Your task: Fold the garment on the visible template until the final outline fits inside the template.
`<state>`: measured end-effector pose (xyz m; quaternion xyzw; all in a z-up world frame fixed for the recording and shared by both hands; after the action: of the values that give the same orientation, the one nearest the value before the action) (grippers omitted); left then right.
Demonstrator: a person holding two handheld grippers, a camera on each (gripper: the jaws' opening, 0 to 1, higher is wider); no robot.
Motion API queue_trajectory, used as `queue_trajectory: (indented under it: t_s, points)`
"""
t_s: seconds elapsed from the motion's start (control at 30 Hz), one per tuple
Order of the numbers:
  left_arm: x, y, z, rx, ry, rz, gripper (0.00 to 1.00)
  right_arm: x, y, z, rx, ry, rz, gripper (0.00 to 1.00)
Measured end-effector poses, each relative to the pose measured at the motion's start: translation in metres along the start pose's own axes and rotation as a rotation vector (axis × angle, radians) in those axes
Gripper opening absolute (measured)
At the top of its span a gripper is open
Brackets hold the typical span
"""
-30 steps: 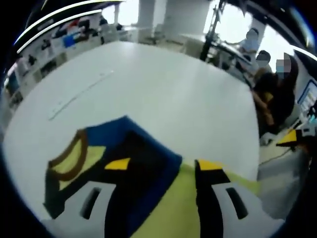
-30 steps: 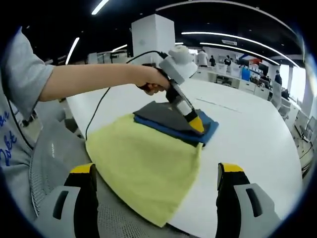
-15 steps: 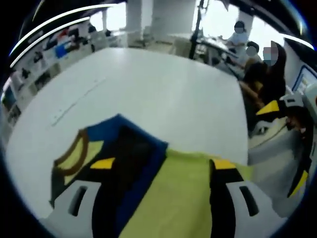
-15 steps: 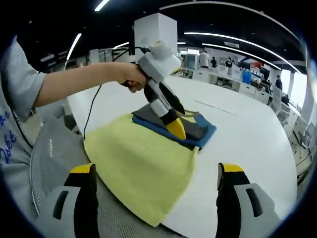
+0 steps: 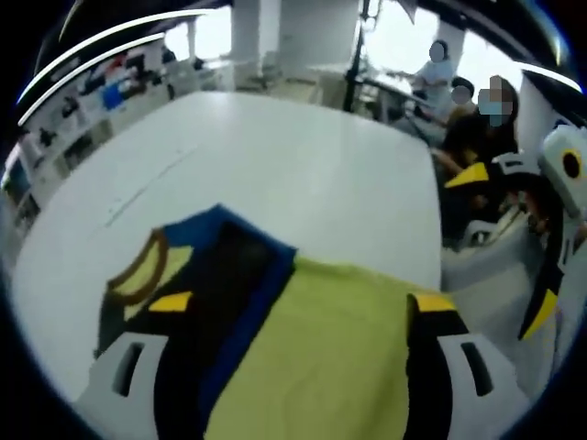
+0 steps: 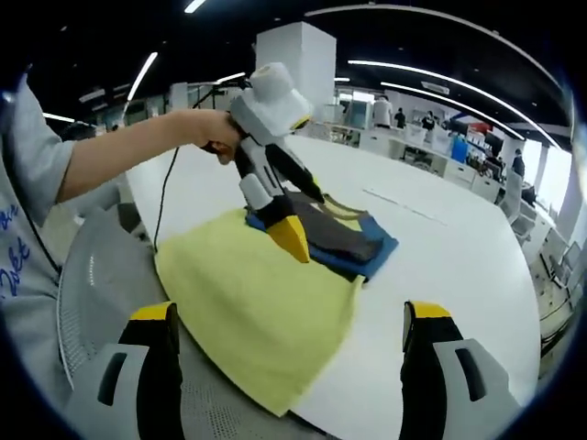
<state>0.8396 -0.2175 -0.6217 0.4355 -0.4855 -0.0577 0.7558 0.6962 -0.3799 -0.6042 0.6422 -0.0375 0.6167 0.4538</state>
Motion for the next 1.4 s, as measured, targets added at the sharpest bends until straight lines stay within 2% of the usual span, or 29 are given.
queue_trajectory:
  t_s: [0.27, 0.4, 0.67, 0.83, 0.97, 1.1, 1.17, 1.3, 1.37, 1.4]
  points:
    - [-0.017, 0.023, 0.003, 0.027, 0.025, 0.031, 0.99, 0.005, 0.002, 0.002, -0.004, 0.019, 0.001, 1.0]
    - [-0.025, 0.033, 0.007, 0.019, 0.047, 0.046, 0.99, 0.005, 0.002, 0.002, 0.003, 0.027, -0.009, 1.0]
    - [-0.038, 0.054, 0.013, 0.056, 0.065, 0.075, 0.99, 0.006, 0.004, -0.001, 0.037, 0.086, -0.023, 1.0]
    - [-0.045, 0.071, 0.021, 0.057, 0.062, 0.095, 0.99, 0.004, 0.008, 0.001, 0.038, 0.086, -0.01, 1.0]
    - [-0.052, 0.083, 0.025, 0.089, 0.059, 0.115, 0.99, 0.0, 0.009, -0.001, 0.055, 0.075, -0.008, 1.0]
    - [-0.064, 0.097, 0.03, 0.112, 0.081, 0.143, 0.99, -0.004, 0.011, -0.002, 0.049, 0.081, -0.003, 1.0]
    - [-0.072, 0.101, 0.03, 0.122, 0.094, 0.137, 0.99, -0.003, 0.014, -0.002, 0.05, 0.085, -0.004, 1.0]
    - [-0.084, 0.112, 0.032, 0.116, 0.131, 0.16, 0.99, -0.003, 0.019, -0.001, 0.037, 0.087, -0.006, 1.0]
    - [-0.087, 0.117, 0.032, 0.127, 0.134, 0.165, 0.99, -0.003, 0.02, -0.001, 0.031, 0.082, -0.007, 1.0]
    - [-0.089, 0.121, 0.03, 0.156, 0.131, 0.165, 0.99, -0.004, 0.02, -0.001, 0.029, 0.08, -0.01, 1.0]
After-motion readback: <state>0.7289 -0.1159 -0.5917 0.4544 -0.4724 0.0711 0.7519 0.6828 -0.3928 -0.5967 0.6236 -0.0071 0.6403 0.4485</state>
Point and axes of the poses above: the point that each gripper's makers call its tool centre point, and the gripper's own axes: y roughly backward along the fingers, z roughly to its right, x roughly out of its top, the point moved 8 cm from there along y, roughly backward along the fingers, and after that the axes turned 7 degrees about y, right-handed, at the moved point
